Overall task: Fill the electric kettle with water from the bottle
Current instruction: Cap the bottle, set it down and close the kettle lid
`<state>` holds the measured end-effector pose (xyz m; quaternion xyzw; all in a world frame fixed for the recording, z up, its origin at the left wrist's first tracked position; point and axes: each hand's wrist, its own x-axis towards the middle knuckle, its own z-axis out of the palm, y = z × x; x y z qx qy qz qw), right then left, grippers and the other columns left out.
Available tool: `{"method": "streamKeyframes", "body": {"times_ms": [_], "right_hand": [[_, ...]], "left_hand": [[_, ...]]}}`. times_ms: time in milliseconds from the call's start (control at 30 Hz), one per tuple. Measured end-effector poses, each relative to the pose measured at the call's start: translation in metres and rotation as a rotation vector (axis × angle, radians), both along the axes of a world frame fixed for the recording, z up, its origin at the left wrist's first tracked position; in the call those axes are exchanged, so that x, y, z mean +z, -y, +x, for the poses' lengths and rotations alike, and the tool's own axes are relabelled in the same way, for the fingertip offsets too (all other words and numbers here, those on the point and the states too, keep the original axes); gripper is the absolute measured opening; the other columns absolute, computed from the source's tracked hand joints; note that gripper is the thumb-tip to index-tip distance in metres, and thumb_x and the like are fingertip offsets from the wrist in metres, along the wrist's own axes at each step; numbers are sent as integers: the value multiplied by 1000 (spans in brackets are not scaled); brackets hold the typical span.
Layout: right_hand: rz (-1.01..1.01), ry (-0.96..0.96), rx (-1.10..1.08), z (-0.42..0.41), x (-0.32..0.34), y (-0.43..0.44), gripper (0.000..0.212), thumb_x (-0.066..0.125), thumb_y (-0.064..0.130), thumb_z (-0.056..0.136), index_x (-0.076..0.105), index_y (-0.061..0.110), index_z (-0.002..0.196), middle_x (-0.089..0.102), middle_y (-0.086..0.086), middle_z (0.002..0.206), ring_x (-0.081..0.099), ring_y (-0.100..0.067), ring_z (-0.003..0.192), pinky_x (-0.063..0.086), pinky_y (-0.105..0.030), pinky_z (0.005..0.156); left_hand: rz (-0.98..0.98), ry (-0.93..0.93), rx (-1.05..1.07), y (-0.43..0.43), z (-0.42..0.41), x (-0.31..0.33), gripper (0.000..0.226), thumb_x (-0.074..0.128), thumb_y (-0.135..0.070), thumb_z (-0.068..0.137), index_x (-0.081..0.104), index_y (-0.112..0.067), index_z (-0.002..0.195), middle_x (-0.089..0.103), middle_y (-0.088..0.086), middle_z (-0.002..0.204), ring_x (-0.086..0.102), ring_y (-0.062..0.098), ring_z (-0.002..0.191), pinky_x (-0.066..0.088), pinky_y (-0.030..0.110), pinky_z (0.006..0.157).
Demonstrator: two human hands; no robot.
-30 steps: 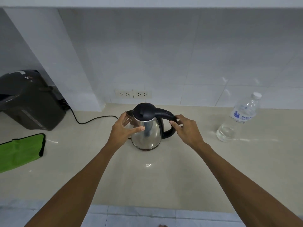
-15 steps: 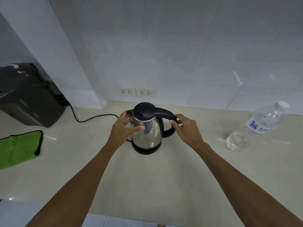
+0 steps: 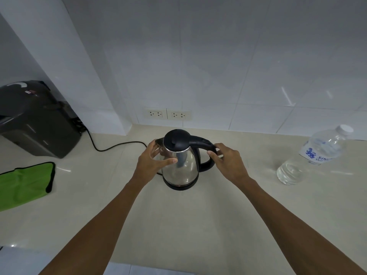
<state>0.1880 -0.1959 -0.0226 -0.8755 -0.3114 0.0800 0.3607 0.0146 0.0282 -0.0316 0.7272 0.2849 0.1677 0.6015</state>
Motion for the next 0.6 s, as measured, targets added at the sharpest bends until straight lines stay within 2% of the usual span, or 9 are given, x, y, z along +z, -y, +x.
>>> {"method": "streamKeyframes", "body": {"times_ms": [100, 233, 367, 467, 533, 600], "right_hand": [[-8, -36, -10, -4, -5, 6, 34, 62, 42, 99, 65, 17, 122, 76, -7, 105, 73, -23, 91, 59, -40, 84], [-8, -34, -33, -7, -8, 7, 34, 62, 40, 99, 64, 16, 124, 75, -8, 107, 72, -23, 90, 56, -33, 81], [-6, -52, -53, -9, -10, 8, 35, 61, 41, 100, 63, 17, 125, 75, -8, 108, 71, -20, 84, 56, -34, 81], [-4, -62, -45, -9, -9, 8, 36, 62, 43, 99, 63, 17, 124, 75, -6, 107, 71, -19, 88, 58, -35, 84], [-13, -147, -53, -7, -4, 7, 35, 64, 44, 97, 64, 19, 122, 74, -3, 105, 69, -18, 93, 56, -33, 85], [-28, -344, -73, 0, 7, 7, 35, 65, 48, 94, 66, 22, 117, 72, 2, 103, 68, -17, 98, 54, -32, 88]], "left_hand": [[9, 11, -5, 5, -3, -5, 89, 103, -37, 61, 61, -36, 140, 70, -23, 133, 60, 3, 134, 49, 48, 117], [31, 8, -25, 6, -3, -5, 91, 101, -47, 57, 61, -37, 138, 69, -26, 131, 60, -1, 133, 48, 46, 118], [40, 1, -28, 7, -2, -7, 82, 102, -29, 67, 60, -39, 136, 68, -35, 127, 58, -16, 124, 47, 41, 118], [41, 1, -25, 9, -2, -8, 79, 101, -24, 68, 59, -45, 131, 66, -42, 123, 57, -23, 119, 47, 35, 117], [40, -7, -26, 9, -2, -9, 77, 101, -27, 67, 59, -49, 127, 66, -45, 120, 57, -25, 117, 48, 33, 115], [44, -11, -30, 8, -3, -9, 77, 102, -31, 65, 58, -50, 126, 65, -45, 119, 56, -27, 115, 49, 33, 114]]}}
